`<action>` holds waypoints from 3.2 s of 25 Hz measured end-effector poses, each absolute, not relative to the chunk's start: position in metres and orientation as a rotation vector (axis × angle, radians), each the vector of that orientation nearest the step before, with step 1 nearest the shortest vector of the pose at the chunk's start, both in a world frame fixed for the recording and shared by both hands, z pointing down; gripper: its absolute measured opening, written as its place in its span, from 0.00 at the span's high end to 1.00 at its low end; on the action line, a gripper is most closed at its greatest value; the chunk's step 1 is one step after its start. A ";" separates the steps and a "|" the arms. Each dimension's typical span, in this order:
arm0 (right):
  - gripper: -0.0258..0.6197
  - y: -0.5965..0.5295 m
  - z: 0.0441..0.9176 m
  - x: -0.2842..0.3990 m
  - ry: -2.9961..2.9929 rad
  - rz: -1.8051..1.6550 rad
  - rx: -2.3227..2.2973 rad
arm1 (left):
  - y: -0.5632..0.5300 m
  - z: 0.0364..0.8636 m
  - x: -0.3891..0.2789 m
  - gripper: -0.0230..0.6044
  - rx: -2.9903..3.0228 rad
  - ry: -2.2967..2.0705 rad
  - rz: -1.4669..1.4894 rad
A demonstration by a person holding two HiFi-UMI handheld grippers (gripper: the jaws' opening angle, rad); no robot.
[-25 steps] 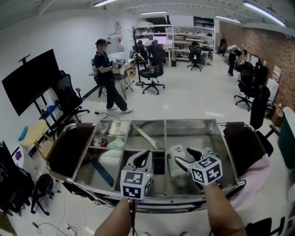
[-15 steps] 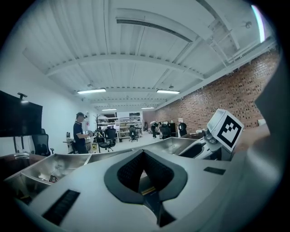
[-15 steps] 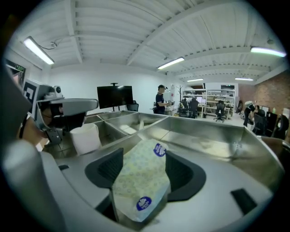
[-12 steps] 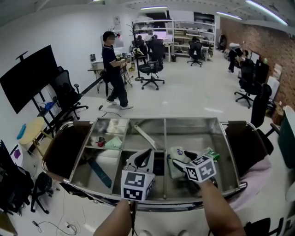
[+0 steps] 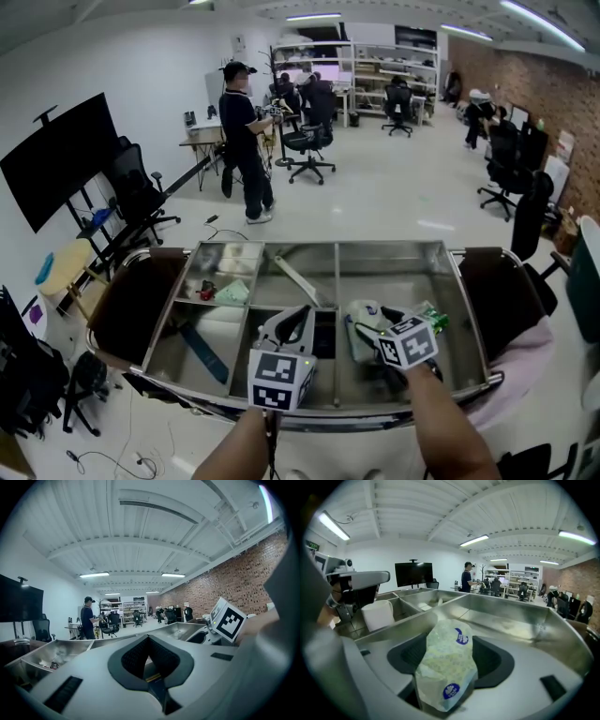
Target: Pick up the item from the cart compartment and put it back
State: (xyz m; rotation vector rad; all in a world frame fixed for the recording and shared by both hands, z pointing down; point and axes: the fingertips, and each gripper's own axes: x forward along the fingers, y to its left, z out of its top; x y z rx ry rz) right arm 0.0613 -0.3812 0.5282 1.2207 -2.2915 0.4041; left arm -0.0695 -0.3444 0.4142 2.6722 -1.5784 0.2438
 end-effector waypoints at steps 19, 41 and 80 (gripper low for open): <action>0.91 -0.362 0.552 0.050 -2.208 0.425 1.030 | -0.329 0.413 -0.069 0.96 2.678 -1.563 0.213; 0.91 -0.296 0.386 0.067 -2.515 0.138 1.271 | -0.266 0.368 -0.060 0.96 2.766 -1.598 0.184; 0.91 -0.185 0.374 0.110 -2.614 0.114 1.345 | -0.207 0.379 -0.032 0.96 2.752 -1.582 0.173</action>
